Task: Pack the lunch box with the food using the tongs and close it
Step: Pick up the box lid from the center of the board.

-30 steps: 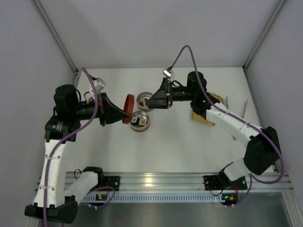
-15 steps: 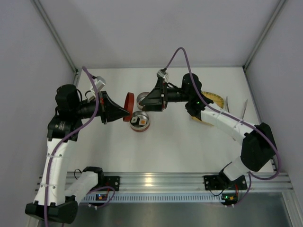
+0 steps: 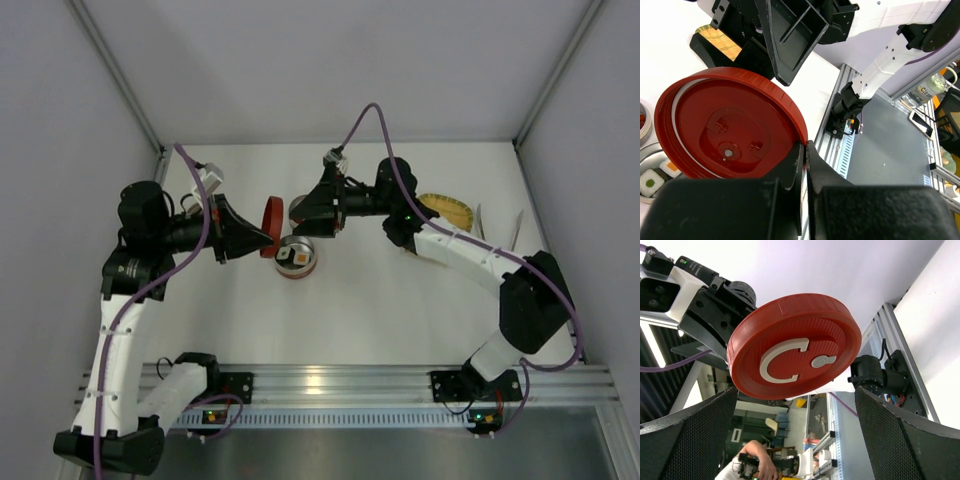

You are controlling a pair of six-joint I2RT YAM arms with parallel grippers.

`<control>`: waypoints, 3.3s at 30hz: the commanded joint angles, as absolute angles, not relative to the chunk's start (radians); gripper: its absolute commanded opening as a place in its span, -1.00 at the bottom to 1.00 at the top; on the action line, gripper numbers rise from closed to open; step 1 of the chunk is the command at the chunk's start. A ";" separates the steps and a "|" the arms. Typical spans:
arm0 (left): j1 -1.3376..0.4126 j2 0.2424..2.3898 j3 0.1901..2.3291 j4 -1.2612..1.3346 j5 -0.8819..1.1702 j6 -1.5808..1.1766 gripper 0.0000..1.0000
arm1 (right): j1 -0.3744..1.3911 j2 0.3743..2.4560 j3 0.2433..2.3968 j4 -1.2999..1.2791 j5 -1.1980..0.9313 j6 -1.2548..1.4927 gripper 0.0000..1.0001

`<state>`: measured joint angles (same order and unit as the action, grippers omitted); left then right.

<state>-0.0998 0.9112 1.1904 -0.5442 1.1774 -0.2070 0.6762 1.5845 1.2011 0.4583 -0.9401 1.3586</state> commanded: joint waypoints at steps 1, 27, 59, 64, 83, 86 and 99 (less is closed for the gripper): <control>-0.106 0.891 1.186 -0.488 1.169 -0.193 -1.00 | 0.696 1.598 1.255 0.546 -0.927 1.399 0.99; -0.187 0.891 1.163 -0.411 1.085 -0.242 -1.00 | 0.729 1.667 1.278 0.612 -0.919 1.493 0.90; -0.189 0.908 1.266 -0.543 1.008 -0.051 -1.00 | 0.591 1.606 1.295 0.084 -0.894 1.030 0.29; -0.189 0.905 1.252 -0.502 1.026 -0.103 -1.00 | 0.563 1.618 1.133 0.925 -0.996 1.437 0.37; -0.189 0.897 1.195 -0.261 1.088 -0.382 -1.00 | 0.624 1.736 1.126 1.269 -0.923 1.660 0.16; -0.189 0.896 1.192 -0.258 1.095 -0.385 -1.00 | 0.638 1.747 1.146 1.241 -0.930 1.654 0.16; -0.189 0.871 1.149 -0.262 1.114 -0.377 -1.00 | 0.681 1.782 1.204 1.264 -0.940 1.667 0.00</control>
